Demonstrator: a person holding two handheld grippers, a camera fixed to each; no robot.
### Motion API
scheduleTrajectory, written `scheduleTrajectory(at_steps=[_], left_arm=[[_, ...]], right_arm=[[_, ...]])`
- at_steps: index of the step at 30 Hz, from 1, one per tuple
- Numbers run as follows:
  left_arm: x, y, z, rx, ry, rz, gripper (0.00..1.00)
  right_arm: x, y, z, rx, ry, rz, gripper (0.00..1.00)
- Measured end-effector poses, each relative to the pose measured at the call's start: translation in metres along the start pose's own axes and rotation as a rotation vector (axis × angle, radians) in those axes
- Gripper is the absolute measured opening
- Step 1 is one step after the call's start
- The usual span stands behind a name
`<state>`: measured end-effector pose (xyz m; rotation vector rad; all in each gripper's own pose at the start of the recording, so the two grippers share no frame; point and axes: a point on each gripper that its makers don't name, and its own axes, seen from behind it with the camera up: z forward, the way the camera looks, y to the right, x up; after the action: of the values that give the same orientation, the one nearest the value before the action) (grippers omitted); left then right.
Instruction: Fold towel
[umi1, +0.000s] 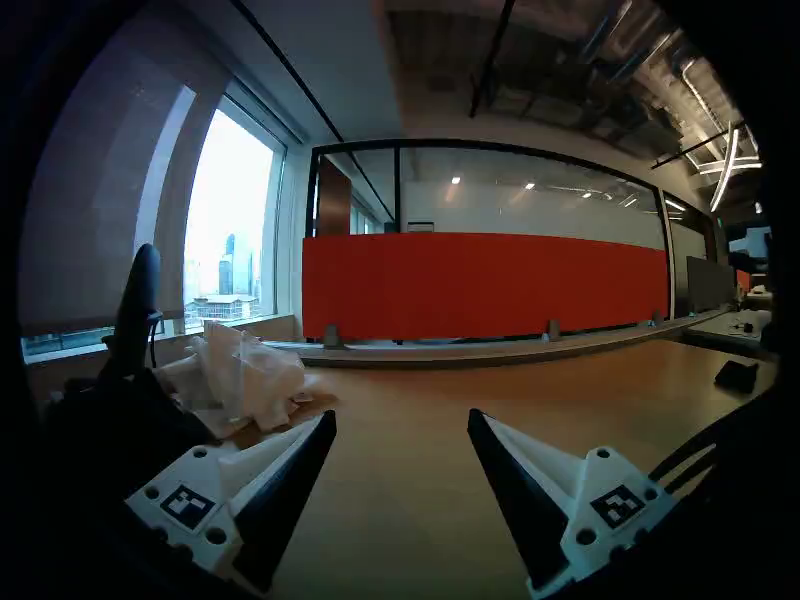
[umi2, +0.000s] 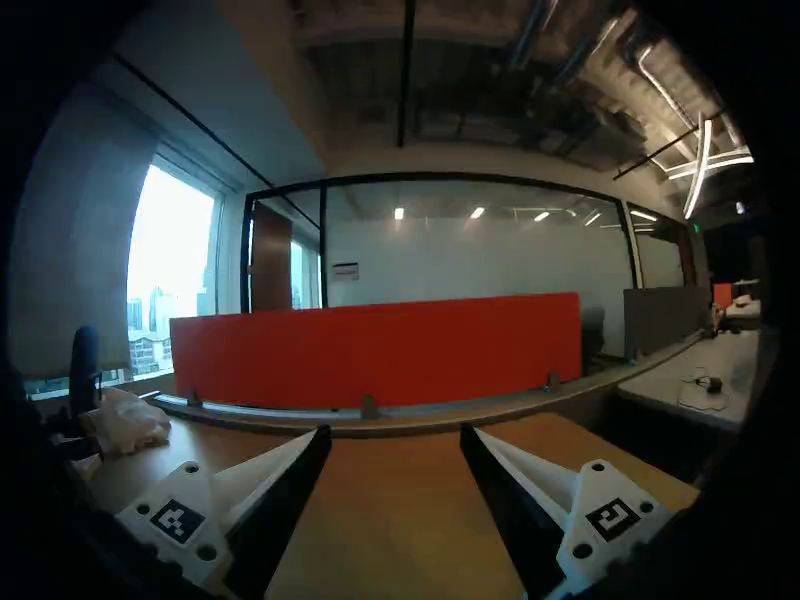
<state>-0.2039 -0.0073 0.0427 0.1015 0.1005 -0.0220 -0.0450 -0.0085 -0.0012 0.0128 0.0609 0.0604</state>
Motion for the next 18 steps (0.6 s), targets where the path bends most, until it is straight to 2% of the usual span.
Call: scheduleTrajectory(at_steps=[8,18], left_arm=[[-0.001,0.0,-0.001,0.0,0.0,0.0,0.98],[-0.001,-0.002,-0.001,0.0,0.0,0.0,0.98]], right_arm=[[-0.033,0.015,-0.001,-0.026,0.004,0.02,0.99],[-0.069,0.014,-0.003,0.002,0.011,0.021,0.99]])
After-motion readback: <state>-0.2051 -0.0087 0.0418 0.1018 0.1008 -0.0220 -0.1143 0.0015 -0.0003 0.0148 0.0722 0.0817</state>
